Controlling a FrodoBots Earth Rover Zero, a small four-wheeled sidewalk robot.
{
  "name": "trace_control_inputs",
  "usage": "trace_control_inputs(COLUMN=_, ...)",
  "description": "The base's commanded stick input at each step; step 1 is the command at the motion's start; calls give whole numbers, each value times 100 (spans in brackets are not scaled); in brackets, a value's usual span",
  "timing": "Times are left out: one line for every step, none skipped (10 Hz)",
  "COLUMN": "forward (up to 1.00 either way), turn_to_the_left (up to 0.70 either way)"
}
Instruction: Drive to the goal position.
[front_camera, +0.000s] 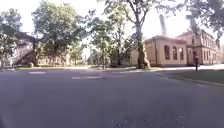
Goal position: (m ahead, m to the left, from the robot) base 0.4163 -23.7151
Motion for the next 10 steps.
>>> trace_control_inputs(forward=60, turn_to_the_left=-15)
trace_control_inputs(forward=60, turn_to_the_left=-15)
trace_control_inputs(forward=60, turn_to_the_left=-15)
trace_control_inputs(forward=60, turn_to_the_left=-15)
trace_control_inputs(forward=60, turn_to_the_left=-15)
trace_control_inputs(forward=60, turn_to_the_left=-15)
trace_control_inputs(forward=60, turn_to_the_left=-15)
trace_control_inputs(forward=60, turn_to_the_left=-15)
trace_control_inputs(forward=60, turn_to_the_left=-15)
trace_control_inputs(forward=60, turn_to_the_left=-15)
